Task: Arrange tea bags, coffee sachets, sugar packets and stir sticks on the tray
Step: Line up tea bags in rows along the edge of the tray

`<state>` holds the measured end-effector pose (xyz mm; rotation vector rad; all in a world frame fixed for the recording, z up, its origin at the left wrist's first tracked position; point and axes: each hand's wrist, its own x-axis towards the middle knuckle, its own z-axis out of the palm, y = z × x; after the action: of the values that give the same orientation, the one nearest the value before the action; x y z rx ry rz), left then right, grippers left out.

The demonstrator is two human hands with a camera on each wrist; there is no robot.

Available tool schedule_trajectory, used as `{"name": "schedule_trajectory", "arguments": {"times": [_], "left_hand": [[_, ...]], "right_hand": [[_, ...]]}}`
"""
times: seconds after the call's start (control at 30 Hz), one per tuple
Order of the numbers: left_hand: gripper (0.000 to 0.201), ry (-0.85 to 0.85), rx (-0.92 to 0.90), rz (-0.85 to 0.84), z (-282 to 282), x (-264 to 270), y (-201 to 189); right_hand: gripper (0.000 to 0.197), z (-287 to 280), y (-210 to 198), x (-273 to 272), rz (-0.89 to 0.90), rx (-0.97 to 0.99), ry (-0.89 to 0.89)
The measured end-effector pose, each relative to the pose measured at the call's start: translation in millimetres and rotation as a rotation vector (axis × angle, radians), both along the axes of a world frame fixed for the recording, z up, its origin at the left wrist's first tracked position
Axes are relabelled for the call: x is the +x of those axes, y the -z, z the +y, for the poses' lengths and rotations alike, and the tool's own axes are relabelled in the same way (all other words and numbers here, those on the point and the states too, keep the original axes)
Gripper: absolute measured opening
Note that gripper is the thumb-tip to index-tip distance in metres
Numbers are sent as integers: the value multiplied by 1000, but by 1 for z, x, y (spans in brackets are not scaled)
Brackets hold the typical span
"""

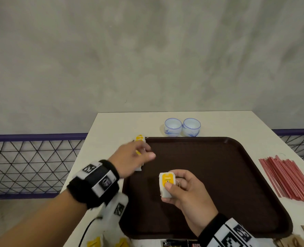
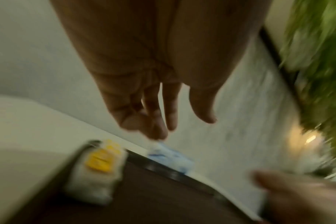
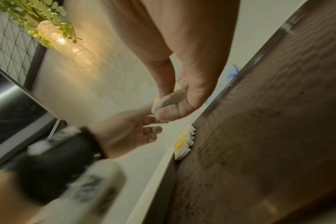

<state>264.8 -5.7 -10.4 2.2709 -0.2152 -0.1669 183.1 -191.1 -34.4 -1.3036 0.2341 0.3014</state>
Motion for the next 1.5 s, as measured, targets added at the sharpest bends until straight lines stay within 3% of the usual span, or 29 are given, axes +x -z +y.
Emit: {"name": "schedule_trajectory", "arguments": {"times": [0.03, 0.1, 0.2, 0.27, 0.5, 0.63, 0.83, 0.9, 0.97, 1.07, 1.13, 1.3, 1.5], "left_hand": [[50, 111, -110, 128, -7, -15, -4], [39, 251, -205, 270, -17, -39, -7], [12, 204, -181, 183, -14, -48, -4], [5, 147, -170, 176, -1, -39, 1], [10, -56, 349, 69, 33, 7, 31], [18, -132, 346, 55, 33, 24, 41], [53, -332, 205, 5, 34, 19, 36], [53, -366, 211, -18, 42, 0, 24], [46, -296, 232, -19, 52, -30, 10], [31, -95, 285, 53, 66, -97, -8], [31, -31, 294, 115, 77, -145, -13], [48, -37, 496, 241, 102, -235, -4], [45, -121, 357, 306, 102, -288, 37]], "right_hand": [[28, 1, -1, 1, -10, 3, -6], [33, 4, -3, 1, -14, -4, -25], [37, 10, 0, -2, 12, -23, -12], [35, 11, 2, -6, 41, -16, -12], [29, -1, 0, -15, 58, -72, 15], [27, -7, -8, -19, 33, -85, -3], [22, -15, -25, -30, -7, -187, -36], [21, -17, -28, -36, -48, -342, -110], [20, -17, -32, -46, -134, -582, -268], [26, -6, -37, -71, -282, -919, -607], [41, 11, -36, -89, -380, -1077, -846], [78, 61, -21, -127, -447, -1102, -979], [114, 111, 3, -153, -303, -1193, -1018]]}}
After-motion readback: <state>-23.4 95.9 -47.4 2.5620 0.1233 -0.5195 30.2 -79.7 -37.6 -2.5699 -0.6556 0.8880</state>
